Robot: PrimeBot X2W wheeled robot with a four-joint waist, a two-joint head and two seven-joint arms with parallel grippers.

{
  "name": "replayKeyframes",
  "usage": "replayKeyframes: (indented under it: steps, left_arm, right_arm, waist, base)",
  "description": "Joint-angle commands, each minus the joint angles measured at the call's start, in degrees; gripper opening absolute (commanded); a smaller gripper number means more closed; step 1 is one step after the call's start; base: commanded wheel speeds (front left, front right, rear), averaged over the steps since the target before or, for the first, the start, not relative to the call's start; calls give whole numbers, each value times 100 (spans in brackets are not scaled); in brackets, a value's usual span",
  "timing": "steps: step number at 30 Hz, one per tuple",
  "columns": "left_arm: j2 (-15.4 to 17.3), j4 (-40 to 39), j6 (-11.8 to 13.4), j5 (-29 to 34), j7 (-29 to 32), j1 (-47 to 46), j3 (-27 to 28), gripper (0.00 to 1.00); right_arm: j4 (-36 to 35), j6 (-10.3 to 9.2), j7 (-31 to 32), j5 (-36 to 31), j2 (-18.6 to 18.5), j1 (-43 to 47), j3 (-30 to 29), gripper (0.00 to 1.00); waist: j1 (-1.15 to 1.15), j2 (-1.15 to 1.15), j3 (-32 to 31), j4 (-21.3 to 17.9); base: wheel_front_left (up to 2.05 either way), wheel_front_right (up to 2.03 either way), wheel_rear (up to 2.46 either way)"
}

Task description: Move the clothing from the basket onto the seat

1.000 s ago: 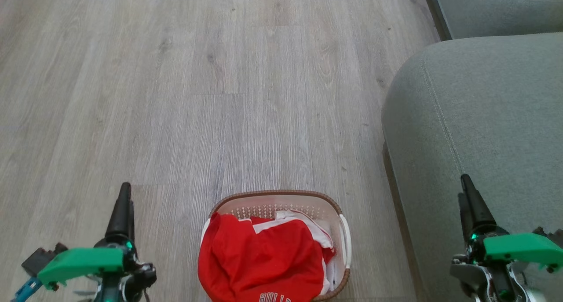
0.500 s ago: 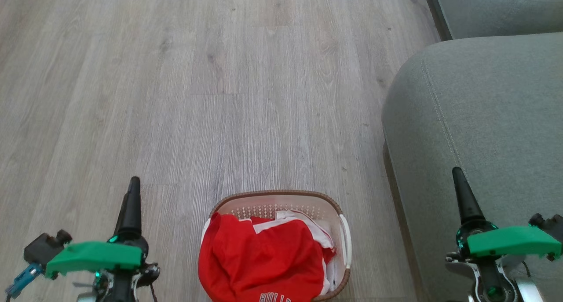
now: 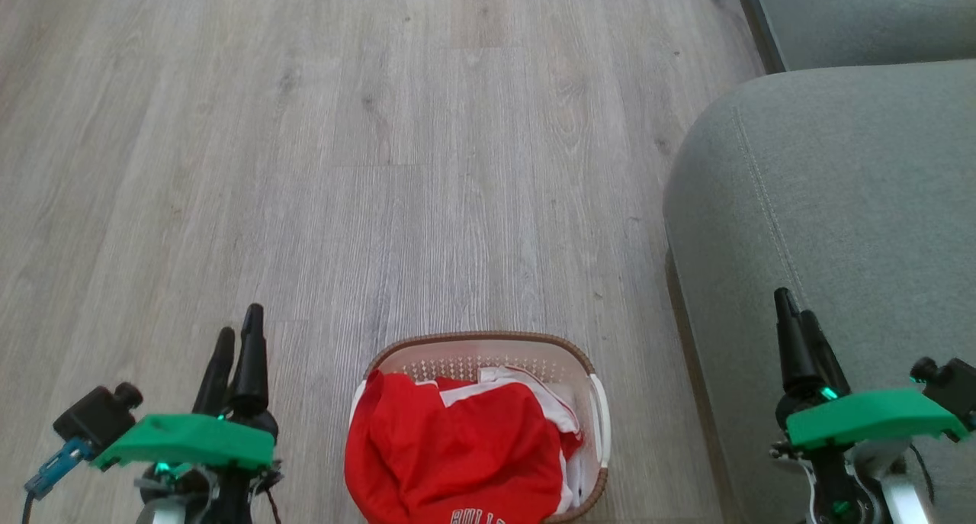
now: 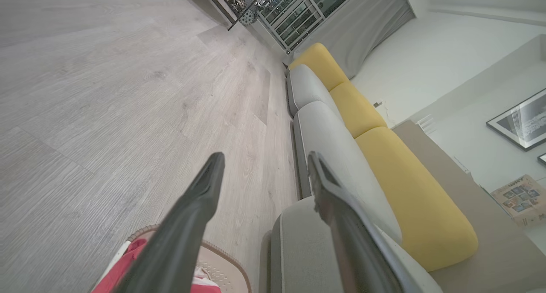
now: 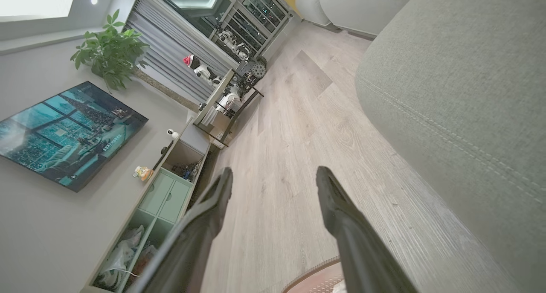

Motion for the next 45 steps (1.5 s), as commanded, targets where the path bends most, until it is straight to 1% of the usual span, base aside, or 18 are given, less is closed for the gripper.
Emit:
replayKeyframes:
  steps: [1, 8, 16, 36, 37, 45]
  left_arm:
    - [91, -255, 24, 212, -94, -294, 45, 100]
    - [95, -296, 40, 765, -211, -287, 6, 100]
    - [98, -312, 31, 1332, -346, -292, -61, 100]
    - [94, -432, 44, 2663, -664, -329, -164, 100]
    - [93, -447, 47, 2801, -698, -331, -174, 100]
    - [88, -522, 51, 3340, -832, -345, -222, 100]
  right_arm:
    - [-257, 0, -82, -220, -56, -213, 80, 100]
    - [-262, -1, -202, -854, -53, -211, 76, 100]
    - [-250, -1, -338, -1420, -50, -210, 101, 100]
    - [-346, -1, -661, -2627, -50, -234, 153, 100]
    - [-376, -1, -695, -2756, -50, -227, 167, 100]
    - [-448, -1, -832, -3269, -51, -223, 187, 100]
  waist:
    - [0, 0, -3, 1]
    - [0, 0, -12, 5]
    - [0, 0, -24, 12]
    - [0, 0, -65, 48]
    - [0, 0, -74, 50]
    - [0, 0, -70, 61]
  base:
    - [0, 0, 0]
    - [0, 0, 0]
    - [0, 0, 0]
    - [0, 0, 0]
    - [0, 0, 0]
    - [0, 0, 0]
